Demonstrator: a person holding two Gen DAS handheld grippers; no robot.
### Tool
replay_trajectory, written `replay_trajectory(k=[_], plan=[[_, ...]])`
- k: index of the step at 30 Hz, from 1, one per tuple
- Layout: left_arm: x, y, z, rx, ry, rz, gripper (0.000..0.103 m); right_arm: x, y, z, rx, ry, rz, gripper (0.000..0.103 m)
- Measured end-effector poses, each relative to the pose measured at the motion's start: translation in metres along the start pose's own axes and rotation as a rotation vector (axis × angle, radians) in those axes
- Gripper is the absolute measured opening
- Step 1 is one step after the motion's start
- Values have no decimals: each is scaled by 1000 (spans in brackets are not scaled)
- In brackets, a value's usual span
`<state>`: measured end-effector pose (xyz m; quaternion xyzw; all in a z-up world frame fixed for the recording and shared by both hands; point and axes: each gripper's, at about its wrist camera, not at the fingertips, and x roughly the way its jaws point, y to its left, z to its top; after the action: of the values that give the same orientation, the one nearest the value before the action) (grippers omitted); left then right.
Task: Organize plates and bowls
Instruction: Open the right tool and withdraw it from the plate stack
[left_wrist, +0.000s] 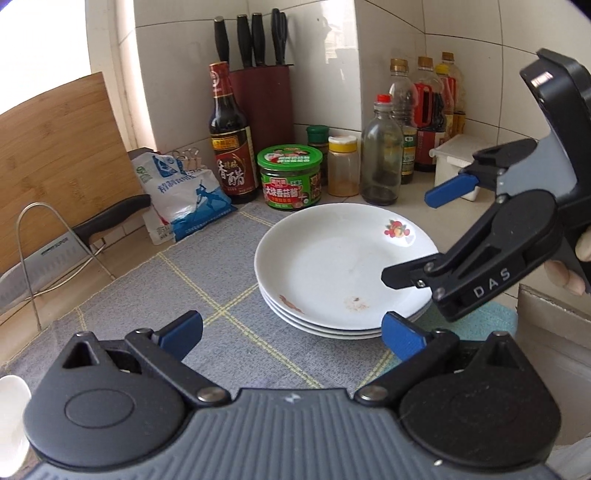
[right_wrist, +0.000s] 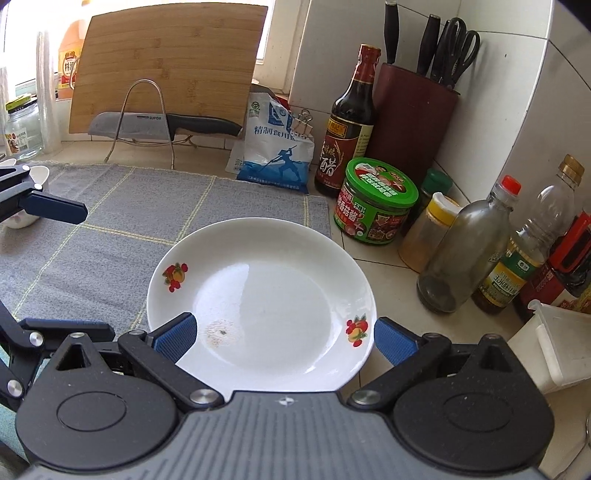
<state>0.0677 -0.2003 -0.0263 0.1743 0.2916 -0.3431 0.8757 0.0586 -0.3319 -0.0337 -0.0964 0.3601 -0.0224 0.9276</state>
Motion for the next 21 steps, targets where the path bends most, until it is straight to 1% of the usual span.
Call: replay_trajectory(k=[4,5,7,8,10,13,16,19,21], plan=[[-13,9,-7,-64,-5,59,102,-5,15,0,6,-32,59,103],[-15,11,-9,-74,4,80,102,-6,18,0,4,-46,73,103],[-19,17,-14,-113,38,144,102,-5,25,1,0,-63,100,103],[-21,22,-16,-139,53,161,102,-5,29,3,-5,-67,115,103],[-28,32,-24,-183,71,168,102,-5,37,4,-24,-88,147,103],[-43,44,-34,-209,77,226,102,-6,52,8,-49,-100,178,103],[-61,58,-46,-245,70,247,102,-11,74,10,-93,-117,197,103],[-77,76,-60,-282,70,232,102,-14,99,12,-136,-127,214,103],[-90,87,-68,-275,63,236,102,-17,116,13,-152,-131,217,103]])
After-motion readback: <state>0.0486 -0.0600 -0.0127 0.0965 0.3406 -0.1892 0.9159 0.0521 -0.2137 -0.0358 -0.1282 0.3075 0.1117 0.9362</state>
